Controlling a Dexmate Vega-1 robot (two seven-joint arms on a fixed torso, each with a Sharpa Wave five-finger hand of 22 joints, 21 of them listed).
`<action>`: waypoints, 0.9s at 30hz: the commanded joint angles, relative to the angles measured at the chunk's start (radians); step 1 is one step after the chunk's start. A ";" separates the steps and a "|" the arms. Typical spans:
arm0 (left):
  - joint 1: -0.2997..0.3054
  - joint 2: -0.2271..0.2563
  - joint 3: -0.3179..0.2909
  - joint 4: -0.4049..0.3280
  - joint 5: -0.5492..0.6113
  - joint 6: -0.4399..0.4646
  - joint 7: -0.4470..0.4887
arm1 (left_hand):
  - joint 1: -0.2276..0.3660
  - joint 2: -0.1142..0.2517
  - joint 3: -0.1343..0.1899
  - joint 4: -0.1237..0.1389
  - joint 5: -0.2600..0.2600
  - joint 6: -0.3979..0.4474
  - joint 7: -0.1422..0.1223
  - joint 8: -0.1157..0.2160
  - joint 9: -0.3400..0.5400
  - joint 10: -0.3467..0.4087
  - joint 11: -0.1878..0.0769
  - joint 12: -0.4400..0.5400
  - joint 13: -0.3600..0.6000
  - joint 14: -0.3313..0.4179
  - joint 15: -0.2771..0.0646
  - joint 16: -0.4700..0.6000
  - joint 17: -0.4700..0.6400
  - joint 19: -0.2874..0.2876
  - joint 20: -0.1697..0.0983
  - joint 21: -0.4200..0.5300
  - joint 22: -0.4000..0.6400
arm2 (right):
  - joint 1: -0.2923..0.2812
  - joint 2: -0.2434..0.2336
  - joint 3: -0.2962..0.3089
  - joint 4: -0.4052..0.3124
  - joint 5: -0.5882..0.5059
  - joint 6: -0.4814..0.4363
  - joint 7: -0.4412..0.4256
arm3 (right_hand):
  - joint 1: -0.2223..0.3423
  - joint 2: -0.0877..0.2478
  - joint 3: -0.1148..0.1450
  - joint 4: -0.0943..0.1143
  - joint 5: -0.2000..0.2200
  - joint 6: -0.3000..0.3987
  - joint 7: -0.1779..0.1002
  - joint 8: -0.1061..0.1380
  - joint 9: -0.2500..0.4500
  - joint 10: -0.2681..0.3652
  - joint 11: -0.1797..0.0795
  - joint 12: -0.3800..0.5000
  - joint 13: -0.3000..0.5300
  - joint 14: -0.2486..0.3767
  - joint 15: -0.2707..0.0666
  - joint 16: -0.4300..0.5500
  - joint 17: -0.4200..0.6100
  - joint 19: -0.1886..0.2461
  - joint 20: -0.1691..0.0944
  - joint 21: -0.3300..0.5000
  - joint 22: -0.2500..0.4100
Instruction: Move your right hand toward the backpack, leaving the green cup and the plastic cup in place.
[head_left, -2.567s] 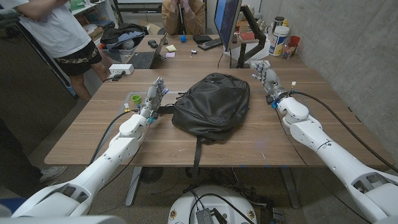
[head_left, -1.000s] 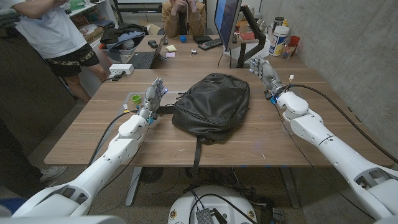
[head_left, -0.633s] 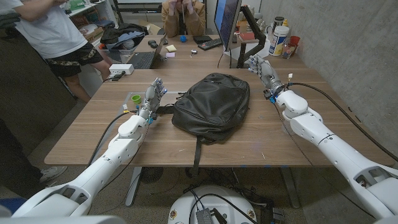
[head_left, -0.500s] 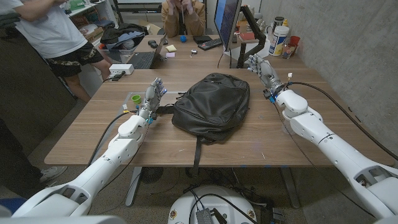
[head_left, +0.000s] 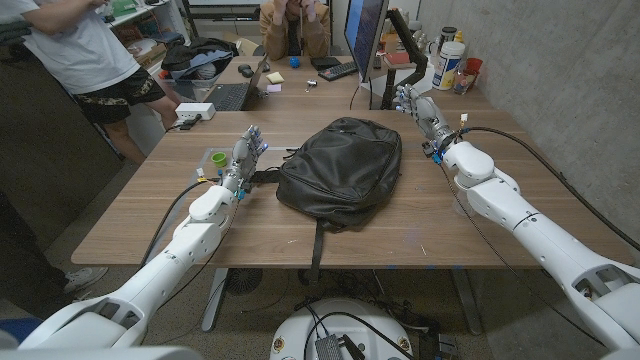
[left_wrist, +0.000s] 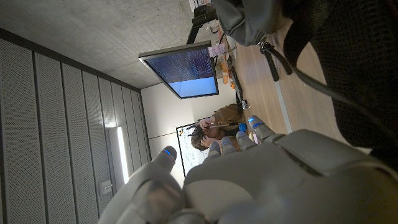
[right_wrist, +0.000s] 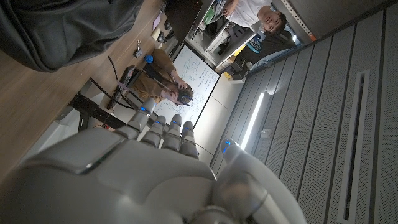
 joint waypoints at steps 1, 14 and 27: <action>0.011 0.005 -0.004 -0.014 0.000 -0.003 0.004 | 0.002 0.118 -0.004 0.001 0.007 -0.087 -0.001 0.003 0.004 -0.063 0.005 0.005 0.002 -0.137 -0.062 0.003 0.004 -0.042 -0.091 -0.006 0.005 | 0.005 -0.016 -0.009 -0.031 -0.041 -0.006 -0.004 | 0.003 0.077 0.011 0.000 -0.005 0.008 -0.004 0.005 0.005 0.014 0.000 0.001 0.005 0.002 -0.026 0.003 0.002 0.003 -0.077 -0.003 0.006; 0.027 0.013 -0.010 -0.034 -0.002 -0.006 0.010 | 0.002 0.118 -0.004 0.001 0.007 -0.086 -0.002 0.003 0.004 -0.063 0.005 0.005 0.002 -0.136 -0.063 0.003 0.004 -0.041 -0.092 -0.007 0.005 | 0.019 -0.015 -0.020 -0.035 -0.075 -0.008 -0.008 | 0.003 0.077 0.011 -0.001 -0.006 0.010 -0.004 0.005 0.005 0.013 -0.001 0.000 0.004 0.001 -0.028 0.003 0.002 0.001 -0.078 -0.008 0.006; 0.035 0.019 -0.011 -0.043 0.000 -0.005 0.013 | 0.002 0.118 -0.004 0.001 0.008 -0.085 -0.002 0.003 0.004 -0.062 0.005 0.005 0.002 -0.136 -0.063 0.003 0.004 -0.040 -0.092 -0.008 0.005 | 0.030 -0.011 -0.030 -0.033 -0.099 -0.007 -0.008 | 0.004 0.077 0.011 -0.002 -0.007 0.012 -0.004 0.005 0.005 0.015 0.000 0.000 0.004 0.002 -0.028 0.003 0.002 0.001 -0.077 -0.013 0.006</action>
